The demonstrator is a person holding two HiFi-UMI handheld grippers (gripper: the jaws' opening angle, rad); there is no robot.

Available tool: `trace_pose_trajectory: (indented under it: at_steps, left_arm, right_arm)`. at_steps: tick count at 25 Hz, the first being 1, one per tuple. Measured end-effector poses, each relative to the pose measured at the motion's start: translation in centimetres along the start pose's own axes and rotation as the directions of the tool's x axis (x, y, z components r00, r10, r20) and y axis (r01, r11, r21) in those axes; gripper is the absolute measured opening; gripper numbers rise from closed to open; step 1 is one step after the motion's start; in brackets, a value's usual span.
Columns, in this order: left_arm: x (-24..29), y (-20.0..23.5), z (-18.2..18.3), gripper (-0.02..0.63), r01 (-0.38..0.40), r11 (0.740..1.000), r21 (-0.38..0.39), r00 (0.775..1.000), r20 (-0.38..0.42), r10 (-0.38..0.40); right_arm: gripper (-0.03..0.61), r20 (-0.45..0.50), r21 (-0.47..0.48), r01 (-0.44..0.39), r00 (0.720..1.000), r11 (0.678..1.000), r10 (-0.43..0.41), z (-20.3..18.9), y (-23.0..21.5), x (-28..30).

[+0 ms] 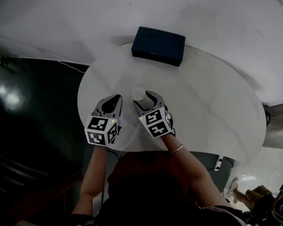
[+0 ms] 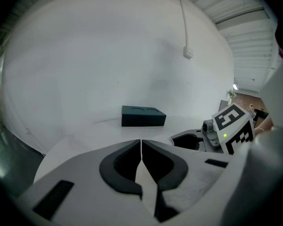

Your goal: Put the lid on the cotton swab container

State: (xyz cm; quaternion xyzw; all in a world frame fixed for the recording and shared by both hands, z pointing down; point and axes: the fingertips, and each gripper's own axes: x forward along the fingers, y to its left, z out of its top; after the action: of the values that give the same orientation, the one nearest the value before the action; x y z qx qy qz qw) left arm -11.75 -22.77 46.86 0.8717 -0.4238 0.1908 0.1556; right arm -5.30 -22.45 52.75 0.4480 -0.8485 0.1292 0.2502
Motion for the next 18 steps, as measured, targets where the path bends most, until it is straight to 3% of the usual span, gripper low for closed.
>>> trace_pose_trajectory:
  at_steps: [9,18]
  left_arm:
    - [-1.7,-0.9,-0.1,0.025,0.008,1.0,-0.008,1.0,0.03,-0.008]
    - [-3.2,-2.5,-0.5,0.025,0.003,1.0,0.0,0.997,0.075,-0.003]
  right_arm:
    - [0.241,0.017,0.024,0.026,1.0,0.999,-0.026,0.1,0.6,-2.8]
    - [0.239,0.096,0.075,0.046,0.994,0.996,-0.053,1.0,1.5,-7.4]
